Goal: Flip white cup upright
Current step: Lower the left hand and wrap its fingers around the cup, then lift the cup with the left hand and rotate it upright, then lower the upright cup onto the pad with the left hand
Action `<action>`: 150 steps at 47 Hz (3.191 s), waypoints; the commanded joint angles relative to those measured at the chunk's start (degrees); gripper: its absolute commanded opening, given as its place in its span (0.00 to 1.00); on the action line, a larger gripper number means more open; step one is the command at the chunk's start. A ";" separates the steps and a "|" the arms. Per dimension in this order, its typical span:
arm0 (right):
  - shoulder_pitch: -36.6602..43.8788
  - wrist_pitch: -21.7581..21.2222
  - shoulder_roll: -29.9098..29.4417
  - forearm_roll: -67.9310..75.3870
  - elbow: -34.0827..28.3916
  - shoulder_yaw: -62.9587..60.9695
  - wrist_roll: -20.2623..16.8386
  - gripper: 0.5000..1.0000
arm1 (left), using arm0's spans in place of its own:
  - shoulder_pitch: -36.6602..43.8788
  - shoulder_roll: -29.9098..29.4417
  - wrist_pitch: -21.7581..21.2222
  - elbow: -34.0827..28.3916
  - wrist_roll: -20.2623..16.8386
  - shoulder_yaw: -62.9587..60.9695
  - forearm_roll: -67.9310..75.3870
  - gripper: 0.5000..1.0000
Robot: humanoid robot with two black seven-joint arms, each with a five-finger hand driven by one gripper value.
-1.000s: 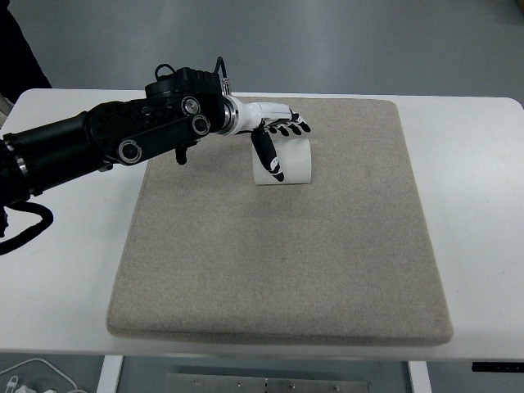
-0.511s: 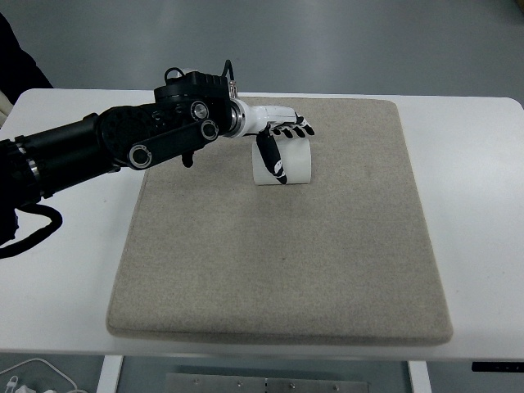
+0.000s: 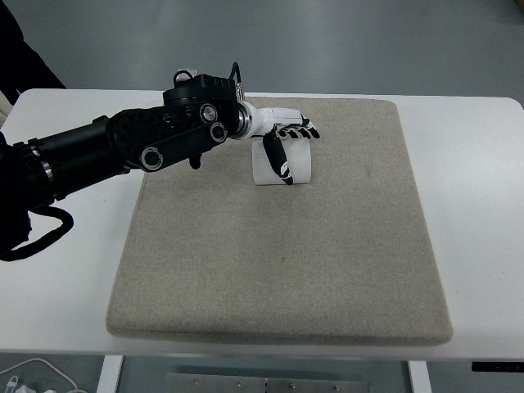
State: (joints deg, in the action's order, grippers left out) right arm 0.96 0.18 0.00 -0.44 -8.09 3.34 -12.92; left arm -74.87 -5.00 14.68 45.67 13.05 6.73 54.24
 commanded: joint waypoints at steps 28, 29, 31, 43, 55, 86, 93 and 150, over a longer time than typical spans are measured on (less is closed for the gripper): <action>0.00 0.00 0.00 0.00 0.00 0.00 0.00 0.86 | 1.05 0.69 -0.09 -0.93 -0.66 -0.05 3.68 0.44; 0.00 0.00 0.00 0.00 0.00 0.00 0.00 0.86 | 1.31 0.69 -0.09 -0.93 -0.92 0.03 3.77 0.35; 0.00 0.00 0.00 0.00 0.00 0.00 0.00 0.86 | 1.48 0.69 -0.09 -0.93 -1.27 0.03 3.95 0.24; 0.00 0.00 0.00 0.00 0.00 0.00 0.00 0.86 | 0.87 0.60 -0.09 -2.42 -2.41 2.58 2.37 0.05; 0.00 0.00 0.00 0.00 0.00 0.00 0.00 0.86 | 1.57 -0.36 1.05 -4.36 -3.29 10.75 -1.41 0.04; 0.00 0.00 0.00 0.00 0.00 0.00 0.00 0.86 | 2.19 -7.31 8.78 -11.39 -17.61 14.45 -23.73 0.05; 0.00 0.00 0.00 0.00 0.00 0.00 0.00 0.86 | 5.53 -8.10 11.59 -13.15 -21.13 17.61 -25.58 0.05; 0.00 0.00 0.00 0.00 0.00 0.00 0.00 0.86 | 20.12 -3.79 8.70 -16.84 -48.05 22.53 -19.88 0.04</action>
State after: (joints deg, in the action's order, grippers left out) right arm 0.97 0.18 0.00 -0.43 -8.09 3.34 -12.92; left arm -55.21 -8.79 24.94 28.84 -35.02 29.48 32.47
